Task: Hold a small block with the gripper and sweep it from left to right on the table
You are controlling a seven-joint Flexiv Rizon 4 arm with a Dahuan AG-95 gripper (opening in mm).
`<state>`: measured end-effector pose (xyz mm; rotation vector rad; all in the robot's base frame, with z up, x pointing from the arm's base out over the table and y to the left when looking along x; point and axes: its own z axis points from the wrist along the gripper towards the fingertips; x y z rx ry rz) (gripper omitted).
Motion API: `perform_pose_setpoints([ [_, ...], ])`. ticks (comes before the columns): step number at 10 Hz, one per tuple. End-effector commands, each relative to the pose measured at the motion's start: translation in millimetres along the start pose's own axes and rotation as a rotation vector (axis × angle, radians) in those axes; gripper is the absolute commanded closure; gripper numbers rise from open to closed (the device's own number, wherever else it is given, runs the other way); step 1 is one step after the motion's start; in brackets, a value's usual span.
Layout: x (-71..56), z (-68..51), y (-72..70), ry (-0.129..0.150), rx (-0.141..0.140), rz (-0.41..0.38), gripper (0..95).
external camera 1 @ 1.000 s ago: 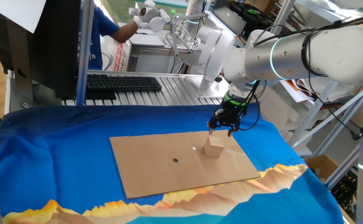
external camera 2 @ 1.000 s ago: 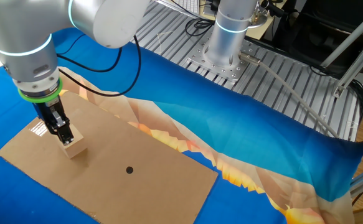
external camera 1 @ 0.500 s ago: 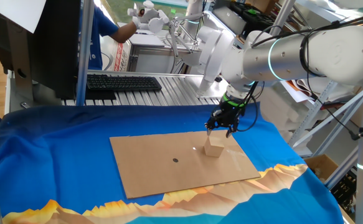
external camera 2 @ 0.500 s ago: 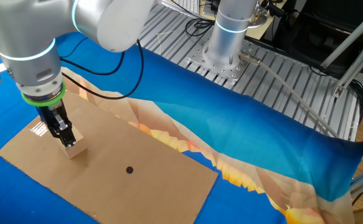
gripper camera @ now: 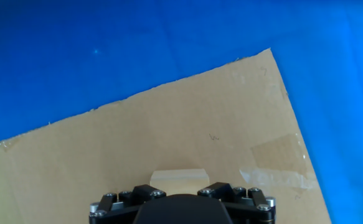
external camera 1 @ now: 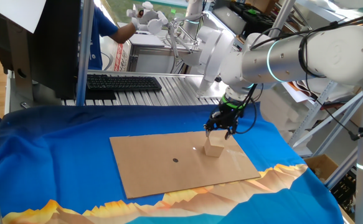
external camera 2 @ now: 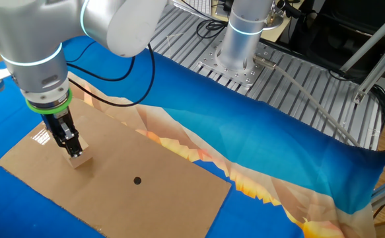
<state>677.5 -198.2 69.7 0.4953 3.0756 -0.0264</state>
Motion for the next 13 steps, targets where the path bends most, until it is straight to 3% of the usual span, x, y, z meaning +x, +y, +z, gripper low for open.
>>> perform_pose_setpoints([
  [1, 3.4, 2.3, 1.3, -0.004, -0.001, 0.005, 19.0],
  [13, 5.4, 16.2, 5.1, -0.012, -0.011, 0.002, 19.0],
])
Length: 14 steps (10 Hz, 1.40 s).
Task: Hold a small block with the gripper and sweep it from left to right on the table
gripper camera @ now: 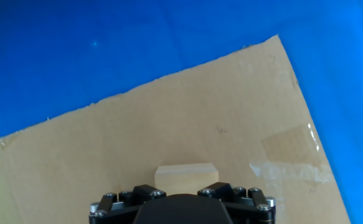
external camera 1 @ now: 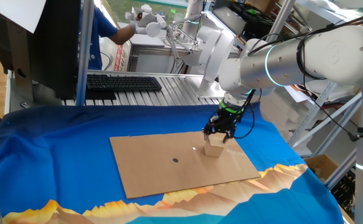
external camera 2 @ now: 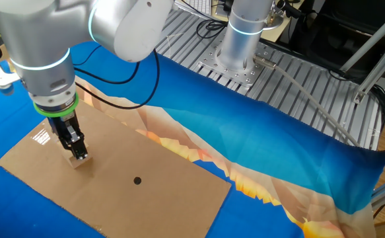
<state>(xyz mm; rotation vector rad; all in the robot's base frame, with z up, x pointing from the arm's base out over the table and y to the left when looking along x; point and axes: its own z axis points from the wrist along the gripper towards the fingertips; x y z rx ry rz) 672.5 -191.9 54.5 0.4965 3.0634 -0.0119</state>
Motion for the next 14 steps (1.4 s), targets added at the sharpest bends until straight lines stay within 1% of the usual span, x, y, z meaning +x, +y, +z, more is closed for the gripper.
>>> perform_pose_setpoints([
  [1, -2.0, 3.2, 0.6, -0.002, 0.001, -0.001, 19.0],
  [5, -4.4, 9.2, -2.3, -0.002, 0.0, -0.018, 19.0],
  [9, -1.9, 17.9, -2.9, -0.01, -0.003, -0.017, 19.0],
  [12, -0.9, 21.6, -2.8, -0.015, -0.005, -0.016, 19.0],
  [14, -1.5, 22.7, -3.6, -0.012, -0.005, -0.031, 19.0],
])
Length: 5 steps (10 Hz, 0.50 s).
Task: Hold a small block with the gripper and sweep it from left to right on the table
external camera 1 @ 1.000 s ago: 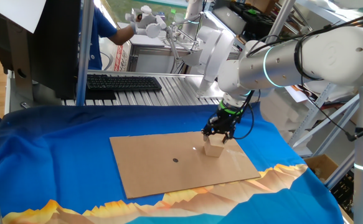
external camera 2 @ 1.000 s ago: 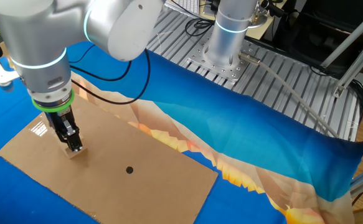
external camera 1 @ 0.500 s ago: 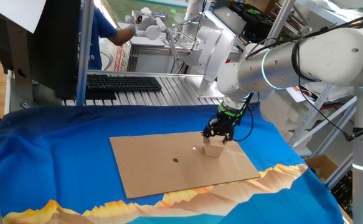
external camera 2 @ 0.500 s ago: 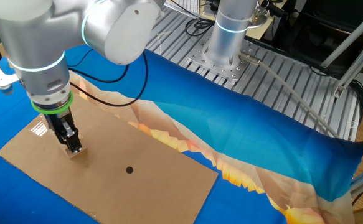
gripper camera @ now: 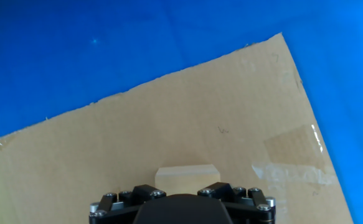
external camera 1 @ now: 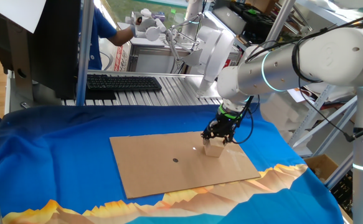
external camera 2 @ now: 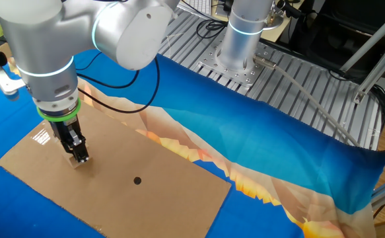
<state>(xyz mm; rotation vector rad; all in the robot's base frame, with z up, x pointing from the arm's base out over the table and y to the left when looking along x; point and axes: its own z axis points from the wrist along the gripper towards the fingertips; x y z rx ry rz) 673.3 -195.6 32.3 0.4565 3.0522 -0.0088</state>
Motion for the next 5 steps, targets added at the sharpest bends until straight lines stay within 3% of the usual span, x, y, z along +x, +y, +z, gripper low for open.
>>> perform_pose_setpoints([
  [1, -0.7, 0.5, -0.7, 0.005, 0.0, -0.016, 19.0],
  [2, -0.7, 0.5, -0.7, 0.006, 0.0, -0.023, 38.0],
  [4, -0.7, 0.5, -0.7, 0.007, -0.007, -0.027, 38.0],
  [5, -0.7, 0.5, -0.7, 0.008, -0.009, -0.028, 57.0],
])
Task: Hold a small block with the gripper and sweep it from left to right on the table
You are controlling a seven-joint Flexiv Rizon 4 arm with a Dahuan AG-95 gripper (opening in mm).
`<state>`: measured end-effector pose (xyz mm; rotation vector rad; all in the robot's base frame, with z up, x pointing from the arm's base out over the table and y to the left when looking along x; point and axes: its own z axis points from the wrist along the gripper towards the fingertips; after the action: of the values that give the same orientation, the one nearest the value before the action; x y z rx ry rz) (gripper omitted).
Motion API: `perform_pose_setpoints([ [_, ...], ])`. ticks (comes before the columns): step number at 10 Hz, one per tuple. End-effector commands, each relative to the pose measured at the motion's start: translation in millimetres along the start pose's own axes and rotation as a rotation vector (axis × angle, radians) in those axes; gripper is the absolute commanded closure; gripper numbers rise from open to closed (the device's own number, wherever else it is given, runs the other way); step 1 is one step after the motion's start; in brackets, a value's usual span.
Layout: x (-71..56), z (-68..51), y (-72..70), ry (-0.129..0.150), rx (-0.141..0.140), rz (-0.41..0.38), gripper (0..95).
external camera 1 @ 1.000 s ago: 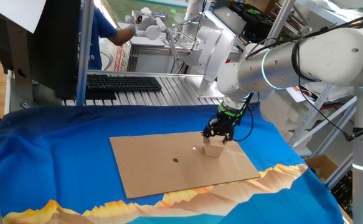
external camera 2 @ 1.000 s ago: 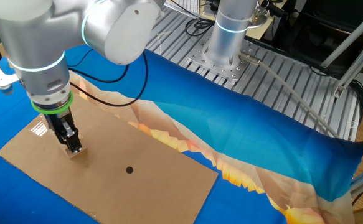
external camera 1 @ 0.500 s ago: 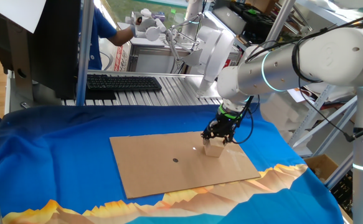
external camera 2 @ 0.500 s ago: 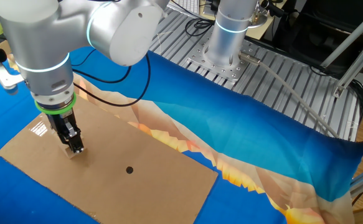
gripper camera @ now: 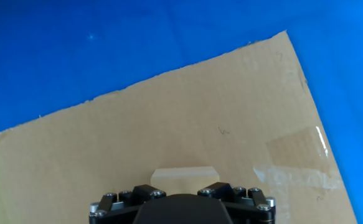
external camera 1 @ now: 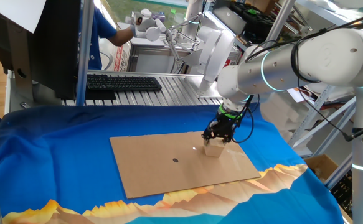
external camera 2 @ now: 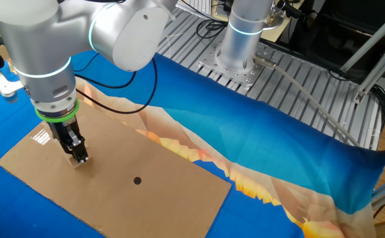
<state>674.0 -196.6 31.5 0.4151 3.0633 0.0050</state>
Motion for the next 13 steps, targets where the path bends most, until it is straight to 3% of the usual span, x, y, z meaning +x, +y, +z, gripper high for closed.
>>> perform_pose_setpoints([
  [1, 0.2, -0.2, 0.0, 0.002, -0.003, -0.001, 57.0],
  [2, 0.2, -0.2, -0.1, 0.004, -0.012, -0.001, 57.0],
  [3, 0.2, -0.2, -0.1, 0.005, -0.012, -0.002, 76.0],
  [6, 0.2, -0.2, -0.1, 0.005, -0.014, -0.003, 76.0],
  [7, 0.2, -0.2, -0.1, 0.004, -0.013, -0.006, 95.0],
  [11, -0.2, 1.3, 0.0, -0.001, -0.003, -0.01, 95.0],
  [13, -0.6, 2.1, -0.7, 0.002, -0.016, -0.002, 95.0],
])
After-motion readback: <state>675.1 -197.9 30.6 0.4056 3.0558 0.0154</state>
